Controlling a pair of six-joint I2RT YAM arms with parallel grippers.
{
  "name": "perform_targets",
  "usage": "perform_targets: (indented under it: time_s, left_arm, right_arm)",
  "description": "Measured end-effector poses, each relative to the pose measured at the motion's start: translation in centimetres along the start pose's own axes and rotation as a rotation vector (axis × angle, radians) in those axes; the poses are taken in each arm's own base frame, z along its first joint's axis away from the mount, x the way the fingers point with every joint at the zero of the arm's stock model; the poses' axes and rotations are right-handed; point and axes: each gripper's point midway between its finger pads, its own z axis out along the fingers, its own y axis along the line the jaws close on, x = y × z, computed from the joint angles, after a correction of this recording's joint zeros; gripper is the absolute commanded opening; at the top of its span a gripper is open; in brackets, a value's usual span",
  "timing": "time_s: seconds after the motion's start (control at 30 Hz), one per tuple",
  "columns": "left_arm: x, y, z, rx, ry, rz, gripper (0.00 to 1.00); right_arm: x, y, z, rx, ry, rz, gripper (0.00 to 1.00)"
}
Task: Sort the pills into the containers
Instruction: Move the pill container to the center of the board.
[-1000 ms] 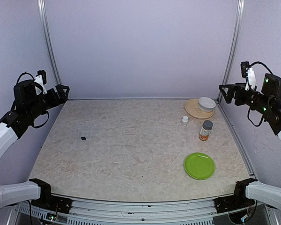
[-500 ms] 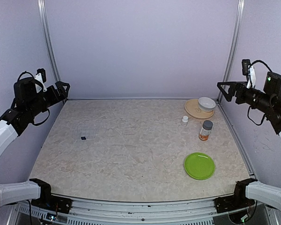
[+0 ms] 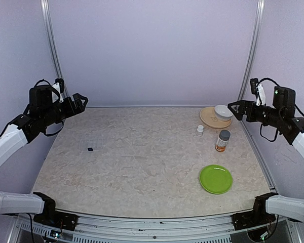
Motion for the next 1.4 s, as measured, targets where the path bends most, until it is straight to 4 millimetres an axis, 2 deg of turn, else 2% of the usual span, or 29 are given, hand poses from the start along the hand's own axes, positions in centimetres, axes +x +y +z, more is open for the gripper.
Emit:
perform_targets:
  time_s: [0.2, 0.4, 0.83, 1.13, 1.4]
  left_arm:
    - [1.7, -0.8, 1.0, -0.001, 0.048, 0.008, 0.99]
    - [3.4, -1.7, 1.8, 0.004, 0.090, 0.016, 0.99]
    - [5.0, -3.0, 2.1, 0.020, 0.126, 0.028, 0.99]
    - [5.9, -3.4, 2.1, 0.028, 0.145, 0.028, 0.99]
    - [6.1, -3.6, 2.1, 0.031, 0.149, 0.031, 0.99]
  right_arm:
    - [2.0, -1.2, 1.1, 0.053, 0.057, 0.018, 1.00]
    - [4.9, -2.0, 2.7, 0.127, 0.147, 0.016, 1.00]
    - [10.5, -5.0, 5.4, 0.273, 0.302, 0.011, 1.00]
    - [12.9, -7.0, 6.8, 0.355, 0.351, 0.002, 1.00]
    - [13.8, -8.3, 7.7, 0.407, 0.364, -0.006, 1.00]
